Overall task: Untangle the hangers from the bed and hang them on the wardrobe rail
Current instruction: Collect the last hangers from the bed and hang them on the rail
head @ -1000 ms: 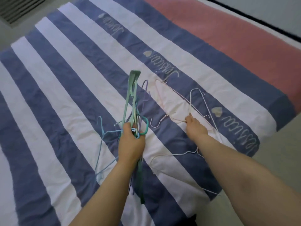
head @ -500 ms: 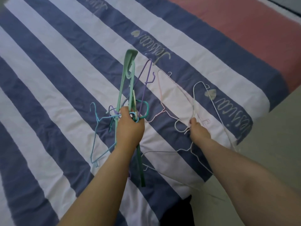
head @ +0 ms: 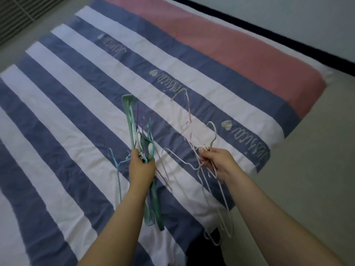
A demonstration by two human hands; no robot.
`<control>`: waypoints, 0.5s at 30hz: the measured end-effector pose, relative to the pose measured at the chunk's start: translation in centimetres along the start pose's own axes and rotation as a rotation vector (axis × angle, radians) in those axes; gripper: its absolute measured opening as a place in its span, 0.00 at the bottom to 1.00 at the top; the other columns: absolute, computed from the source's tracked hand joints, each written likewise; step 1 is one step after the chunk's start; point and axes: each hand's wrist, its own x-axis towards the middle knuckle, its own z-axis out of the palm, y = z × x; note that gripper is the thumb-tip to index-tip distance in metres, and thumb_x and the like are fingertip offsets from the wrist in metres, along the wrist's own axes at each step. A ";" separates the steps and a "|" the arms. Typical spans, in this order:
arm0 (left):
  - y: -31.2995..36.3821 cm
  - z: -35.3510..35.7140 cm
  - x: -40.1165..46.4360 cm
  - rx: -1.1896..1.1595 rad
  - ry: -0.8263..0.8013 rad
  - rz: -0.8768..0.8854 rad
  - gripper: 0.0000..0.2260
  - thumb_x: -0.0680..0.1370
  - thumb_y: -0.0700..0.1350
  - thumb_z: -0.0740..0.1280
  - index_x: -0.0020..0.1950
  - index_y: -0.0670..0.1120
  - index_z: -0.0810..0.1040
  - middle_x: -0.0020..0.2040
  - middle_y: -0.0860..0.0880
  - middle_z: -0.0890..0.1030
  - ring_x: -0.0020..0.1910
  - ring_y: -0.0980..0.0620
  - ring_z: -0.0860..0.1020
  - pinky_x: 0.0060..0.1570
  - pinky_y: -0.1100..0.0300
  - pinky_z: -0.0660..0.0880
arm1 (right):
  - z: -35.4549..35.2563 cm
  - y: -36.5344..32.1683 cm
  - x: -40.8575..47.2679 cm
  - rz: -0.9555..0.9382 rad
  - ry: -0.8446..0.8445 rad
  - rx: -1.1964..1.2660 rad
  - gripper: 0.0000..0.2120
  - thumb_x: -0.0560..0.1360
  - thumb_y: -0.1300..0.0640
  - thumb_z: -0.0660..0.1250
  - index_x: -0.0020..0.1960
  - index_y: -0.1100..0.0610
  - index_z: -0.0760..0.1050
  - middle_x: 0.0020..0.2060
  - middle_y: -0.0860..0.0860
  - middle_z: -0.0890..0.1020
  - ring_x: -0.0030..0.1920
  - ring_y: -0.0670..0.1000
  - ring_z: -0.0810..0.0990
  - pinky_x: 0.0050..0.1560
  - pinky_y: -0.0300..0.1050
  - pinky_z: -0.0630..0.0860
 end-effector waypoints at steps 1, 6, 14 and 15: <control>0.6 -0.3 -0.8 -0.043 0.003 0.001 0.10 0.76 0.37 0.64 0.43 0.50 0.66 0.35 0.50 0.71 0.33 0.52 0.71 0.34 0.57 0.67 | 0.4 -0.6 -1.6 0.019 -0.027 0.078 0.03 0.74 0.64 0.70 0.44 0.64 0.77 0.28 0.54 0.79 0.25 0.45 0.77 0.27 0.34 0.76; 2.7 -1.0 -4.2 -0.257 -0.107 -0.157 0.07 0.78 0.37 0.64 0.45 0.46 0.67 0.37 0.42 0.75 0.30 0.47 0.75 0.34 0.55 0.76 | 2.4 -1.6 -8.4 -0.066 -0.071 0.014 0.12 0.76 0.58 0.68 0.48 0.68 0.78 0.35 0.57 0.82 0.33 0.49 0.82 0.32 0.36 0.78; 3.2 0.4 -12.6 -0.607 -0.400 -0.251 0.04 0.81 0.38 0.62 0.49 0.40 0.75 0.40 0.42 0.80 0.33 0.49 0.80 0.31 0.57 0.77 | 2.5 1.8 -15.9 -0.259 0.034 -0.267 0.06 0.75 0.61 0.69 0.45 0.65 0.78 0.27 0.52 0.78 0.27 0.47 0.76 0.31 0.43 0.76; 3.3 0.6 -13.6 -0.641 -0.452 -0.245 0.05 0.81 0.40 0.62 0.48 0.42 0.76 0.40 0.42 0.81 0.33 0.50 0.80 0.32 0.57 0.77 | 2.4 2.6 -17.1 -0.312 0.081 -0.305 0.05 0.74 0.59 0.70 0.44 0.62 0.78 0.26 0.49 0.76 0.25 0.44 0.73 0.28 0.39 0.72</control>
